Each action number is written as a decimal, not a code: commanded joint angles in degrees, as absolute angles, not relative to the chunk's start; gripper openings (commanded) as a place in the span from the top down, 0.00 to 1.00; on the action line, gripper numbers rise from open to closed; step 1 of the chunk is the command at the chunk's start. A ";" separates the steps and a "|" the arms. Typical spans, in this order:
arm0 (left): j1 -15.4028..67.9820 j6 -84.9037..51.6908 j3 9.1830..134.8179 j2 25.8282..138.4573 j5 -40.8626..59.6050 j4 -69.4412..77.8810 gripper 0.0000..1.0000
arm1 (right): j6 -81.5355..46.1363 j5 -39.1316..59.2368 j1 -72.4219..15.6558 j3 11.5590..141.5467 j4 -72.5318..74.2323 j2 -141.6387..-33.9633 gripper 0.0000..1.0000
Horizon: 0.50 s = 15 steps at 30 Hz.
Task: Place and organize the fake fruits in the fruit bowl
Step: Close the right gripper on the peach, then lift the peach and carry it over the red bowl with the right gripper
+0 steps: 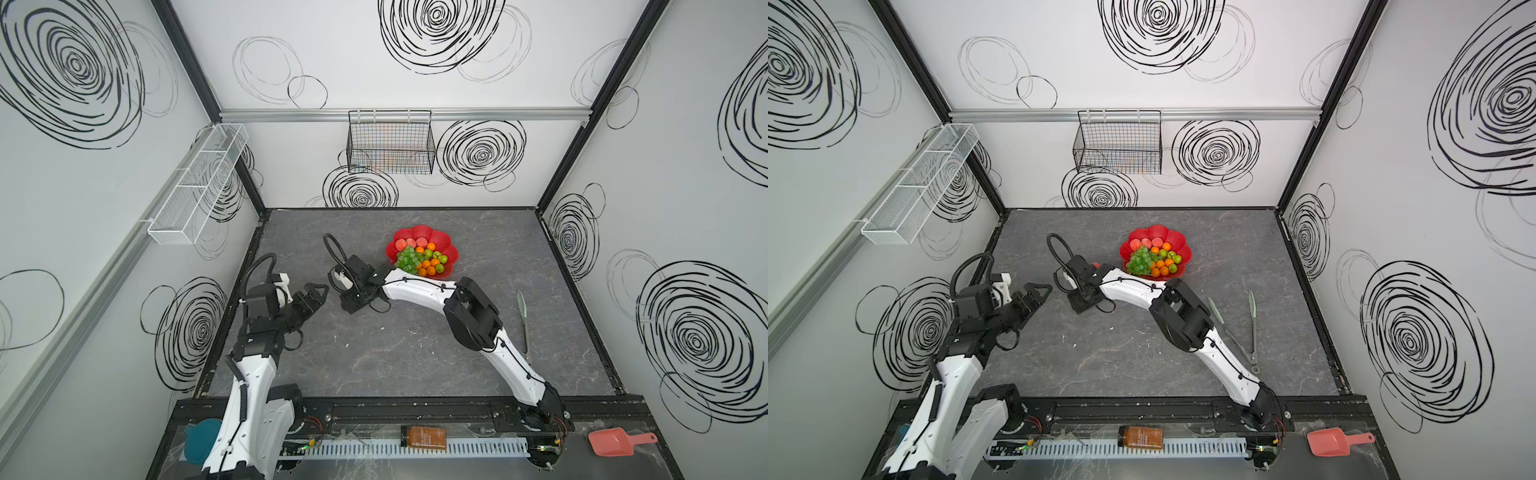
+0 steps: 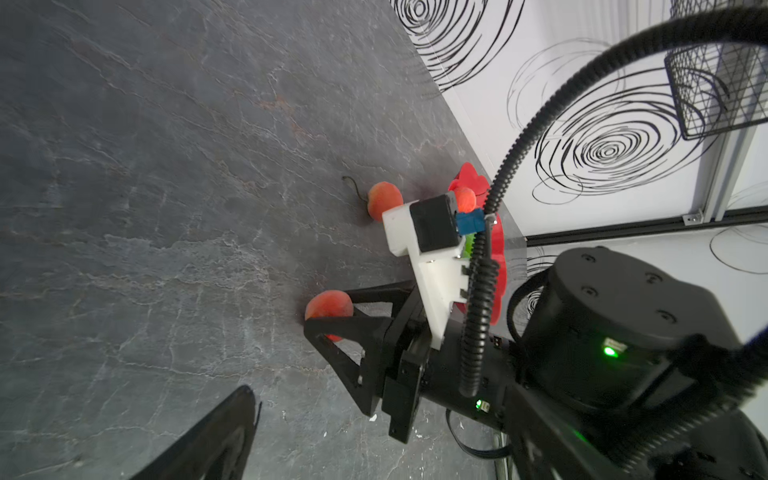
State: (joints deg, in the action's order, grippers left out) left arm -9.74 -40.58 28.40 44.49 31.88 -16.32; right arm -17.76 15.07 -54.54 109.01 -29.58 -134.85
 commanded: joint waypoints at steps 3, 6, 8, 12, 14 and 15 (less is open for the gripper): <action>-3.45 -38.72 30.32 45.50 31.41 -12.13 0.04 | -20.16 17.39 -53.55 92.09 -20.07 -120.12 0.54; 0.89 -39.10 30.50 46.48 29.96 -10.45 0.04 | -21.50 17.78 -53.01 82.25 -16.00 -113.63 0.55; 4.28 -39.11 30.82 47.27 28.33 -9.61 0.04 | -22.14 18.00 -52.50 76.84 -14.06 -110.15 0.55; 10.36 -39.05 31.59 49.13 25.07 -7.92 0.04 | -23.41 18.07 -51.40 69.62 -12.18 -105.78 0.55; 13.33 -39.15 32.10 50.19 23.67 -7.07 0.04 | -24.04 17.86 -50.76 66.38 -11.67 -103.37 0.55; 14.46 -39.05 32.32 50.72 23.07 -6.63 0.04 | -24.25 17.82 -50.40 64.95 -11.42 -102.04 0.55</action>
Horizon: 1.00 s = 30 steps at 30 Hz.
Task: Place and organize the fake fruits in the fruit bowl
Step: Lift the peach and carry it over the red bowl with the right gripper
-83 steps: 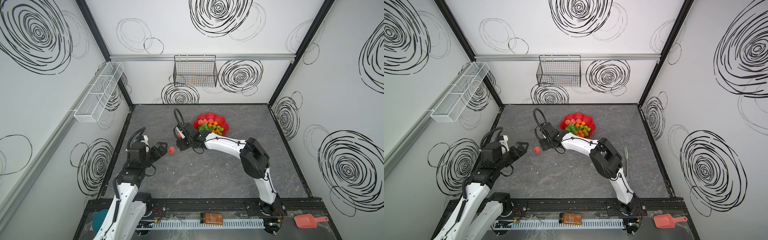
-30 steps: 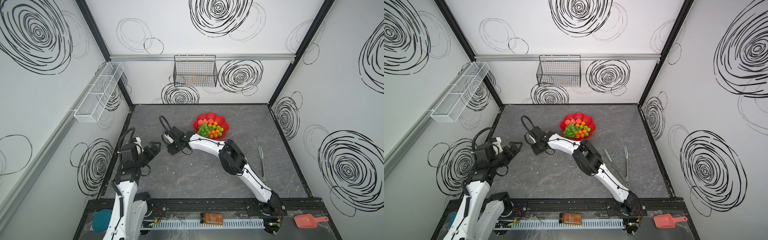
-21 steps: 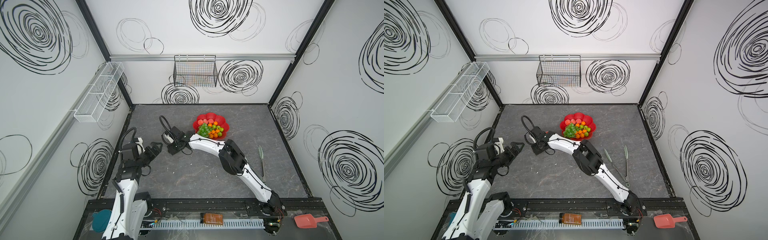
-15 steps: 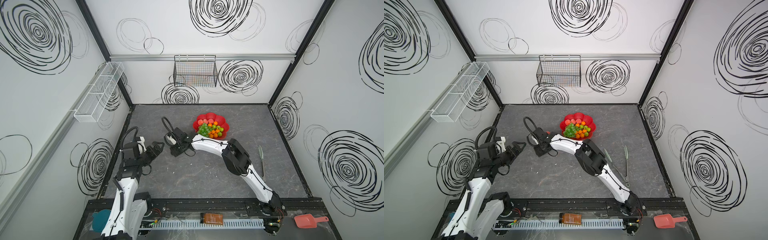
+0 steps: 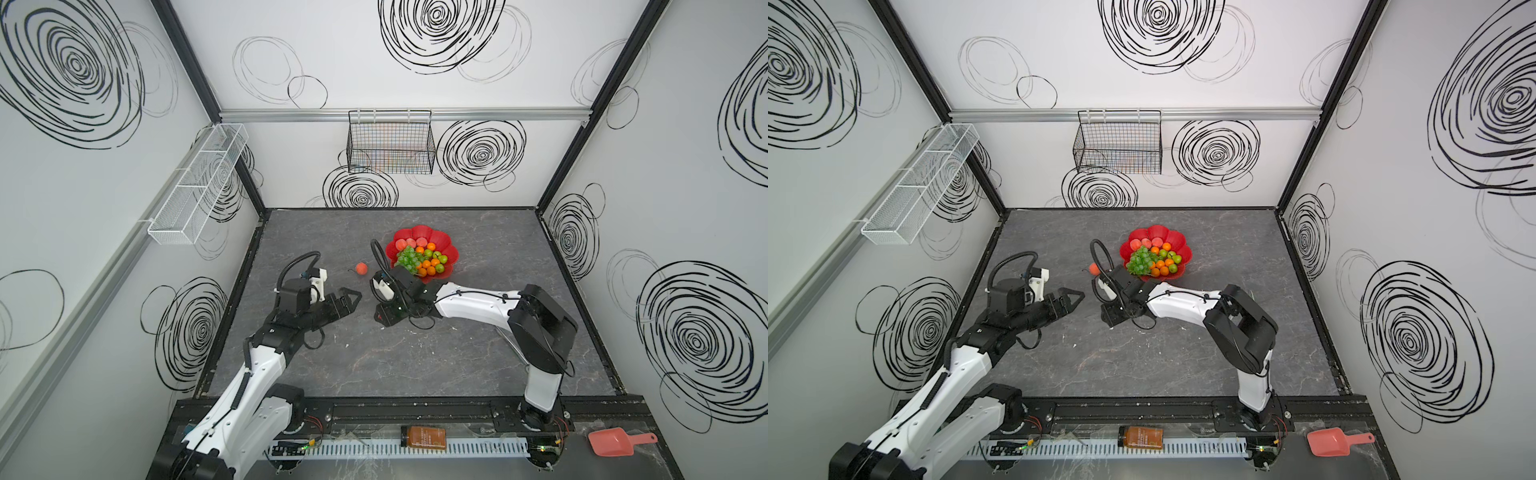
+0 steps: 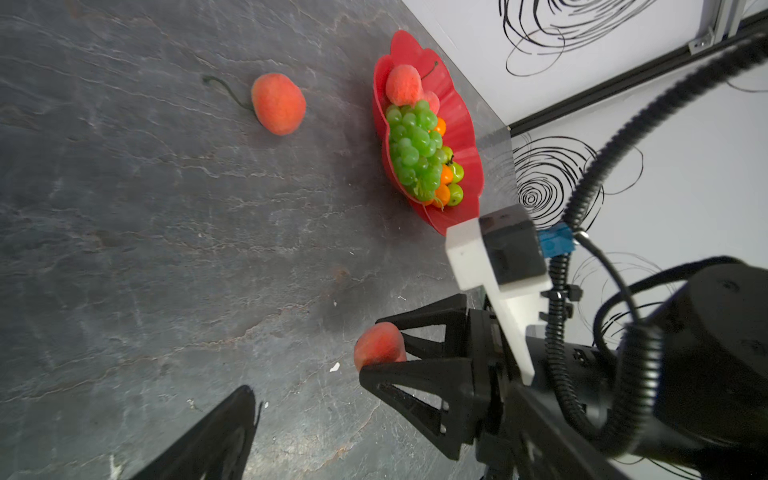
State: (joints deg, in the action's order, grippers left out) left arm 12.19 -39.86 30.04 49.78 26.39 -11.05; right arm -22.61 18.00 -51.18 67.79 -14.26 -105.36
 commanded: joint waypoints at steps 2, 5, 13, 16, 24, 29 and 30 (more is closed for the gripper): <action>17.15 -38.95 32.81 52.06 22.29 -5.36 0.04 | -24.68 17.70 -49.41 62.24 -11.01 -99.42 0.55; 20.29 -38.77 33.54 54.10 21.01 -4.02 0.04 | -25.24 18.33 -47.13 58.95 -10.68 -95.68 0.55; 27.90 -38.76 36.15 59.74 18.10 0.61 0.04 | -26.24 22.87 -38.53 53.25 -9.99 -88.78 0.56; 29.81 -38.59 37.47 61.86 18.16 2.87 0.04 | -25.78 23.16 -35.74 52.82 -10.75 -86.60 0.56; 31.29 -37.03 44.90 70.06 19.50 5.31 0.04 | -23.46 24.87 -28.75 55.91 -13.90 -84.51 0.55; 31.29 -34.59 51.24 75.21 19.75 4.23 0.04 | -22.44 25.70 -24.81 58.41 -13.77 -85.69 0.55; 31.20 -34.26 52.15 76.00 19.63 4.13 0.04 | -22.48 26.07 -24.17 58.89 -13.29 -86.11 0.56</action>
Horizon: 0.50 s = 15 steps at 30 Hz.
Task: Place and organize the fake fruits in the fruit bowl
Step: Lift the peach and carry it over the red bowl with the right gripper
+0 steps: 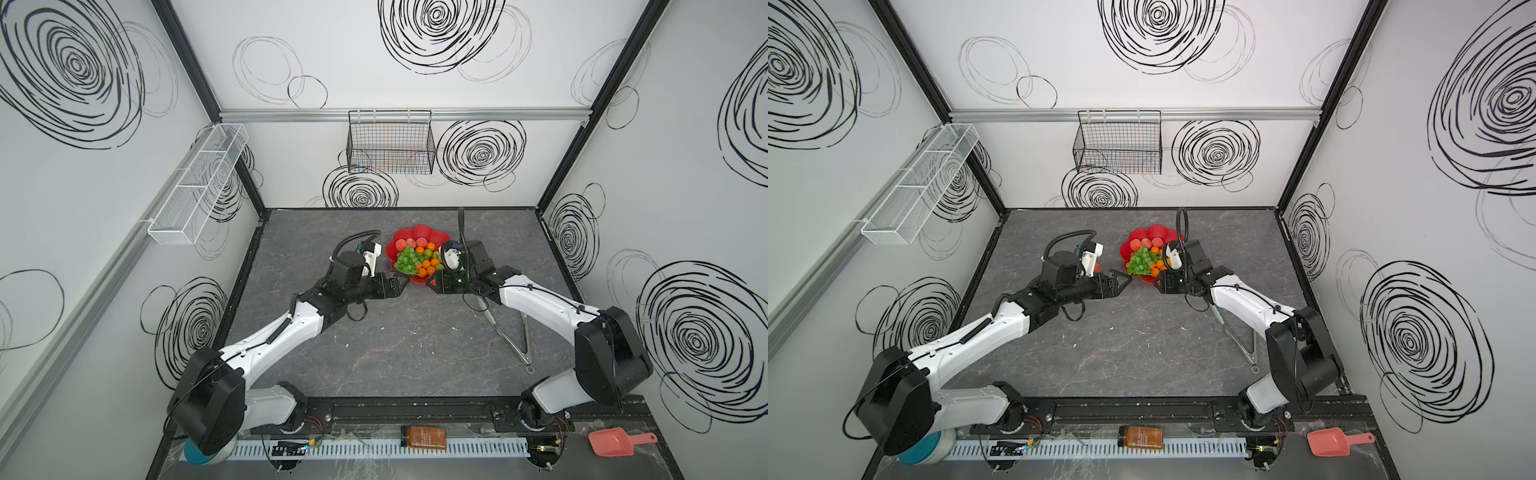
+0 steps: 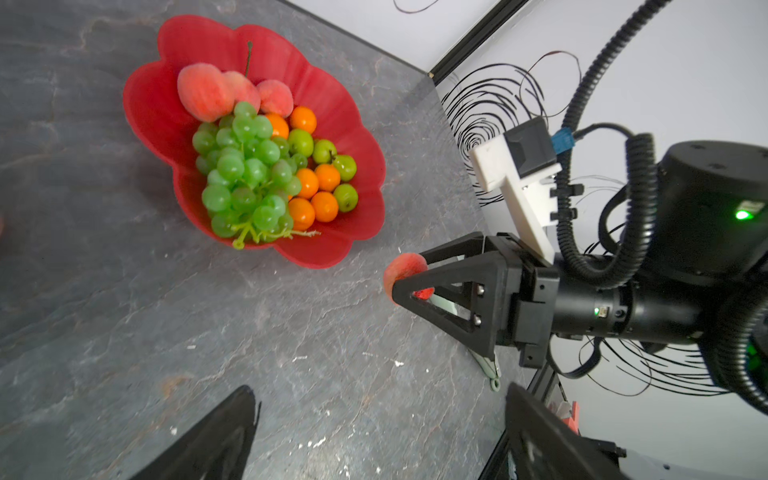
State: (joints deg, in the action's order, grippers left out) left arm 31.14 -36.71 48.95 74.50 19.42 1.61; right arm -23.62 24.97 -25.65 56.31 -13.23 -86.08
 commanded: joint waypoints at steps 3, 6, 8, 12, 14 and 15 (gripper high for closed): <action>30.99 -33.55 55.01 78.65 19.62 4.13 0.04 | -22.45 26.73 -22.90 61.08 -11.41 -88.18 0.55; 30.44 -33.40 57.38 80.90 19.61 4.66 0.04 | -21.85 25.62 -22.55 64.76 -11.17 -91.23 0.55; 29.86 -33.70 58.64 82.28 19.35 5.20 0.04 | -21.66 25.07 -22.17 67.62 -11.38 -93.92 0.55; 28.66 -34.41 61.50 85.33 19.94 6.00 0.04 | -21.12 23.29 -21.59 72.99 -12.47 -99.41 0.55; 28.11 -34.19 63.28 87.13 19.74 5.98 0.04 | -20.67 22.34 -21.38 76.78 -13.59 -102.79 0.55; 27.74 -34.19 63.94 87.79 19.85 6.16 0.04 | -20.66 22.03 -21.31 78.65 -14.24 -104.24 0.55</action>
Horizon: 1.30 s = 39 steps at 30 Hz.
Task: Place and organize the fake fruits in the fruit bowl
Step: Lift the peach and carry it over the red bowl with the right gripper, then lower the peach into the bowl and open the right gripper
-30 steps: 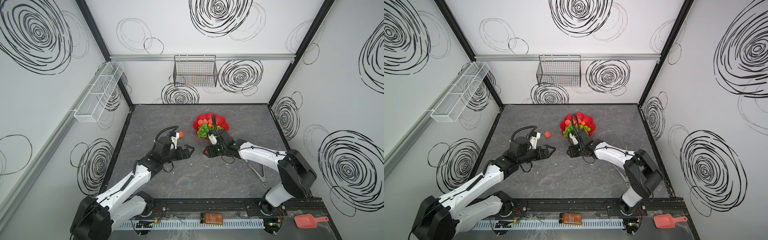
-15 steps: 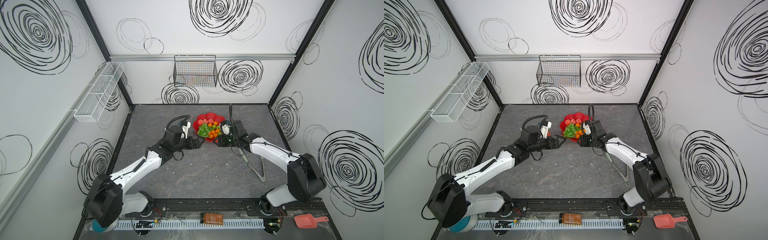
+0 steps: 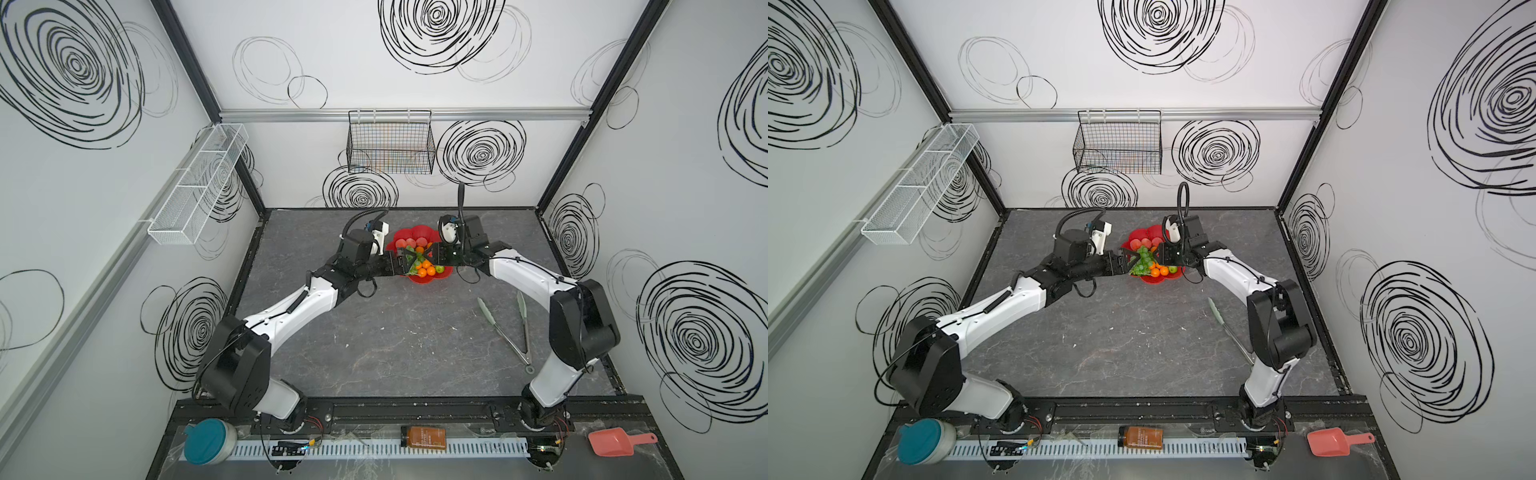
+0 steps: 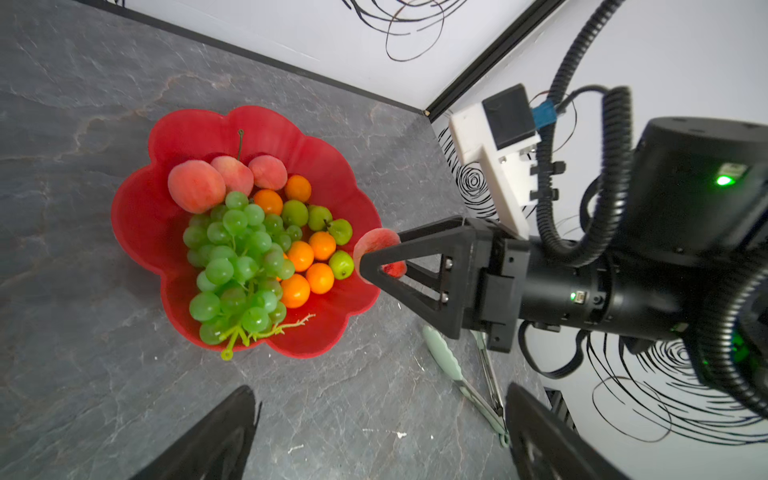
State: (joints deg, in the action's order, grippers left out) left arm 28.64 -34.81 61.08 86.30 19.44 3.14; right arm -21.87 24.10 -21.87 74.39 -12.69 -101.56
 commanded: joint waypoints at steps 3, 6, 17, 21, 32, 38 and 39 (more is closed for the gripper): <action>26.33 -34.95 65.42 90.03 20.28 7.28 0.04 | -20.70 20.65 -21.04 83.97 -15.56 -108.82 0.56; 25.06 -35.24 67.14 92.28 21.37 7.75 0.04 | -21.00 19.63 -20.60 88.84 -16.38 -113.15 0.56; 22.85 -34.08 68.10 96.94 24.84 7.24 0.04 | -19.87 17.81 -20.37 109.80 -24.27 -129.43 0.57; 22.24 -34.18 68.09 97.21 25.39 7.36 0.04 | -19.05 17.67 -20.36 115.43 -26.33 -133.54 0.57; 21.62 -34.36 68.12 97.30 26.10 7.46 0.04 | -17.03 17.18 -20.34 121.61 -28.02 -139.16 0.53; 21.38 -34.28 68.12 97.12 26.10 7.32 0.04 | -16.76 17.21 -20.34 122.12 -28.10 -139.65 0.47; 21.44 -34.23 68.20 97.05 26.10 7.30 0.04 | -16.78 17.20 -20.31 122.23 -28.21 -139.60 0.47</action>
State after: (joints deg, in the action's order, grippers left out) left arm 21.96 -34.76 66.41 97.08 25.54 4.86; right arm -17.67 17.78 -20.53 120.29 -26.79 -138.82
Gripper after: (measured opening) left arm 0.960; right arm 0.530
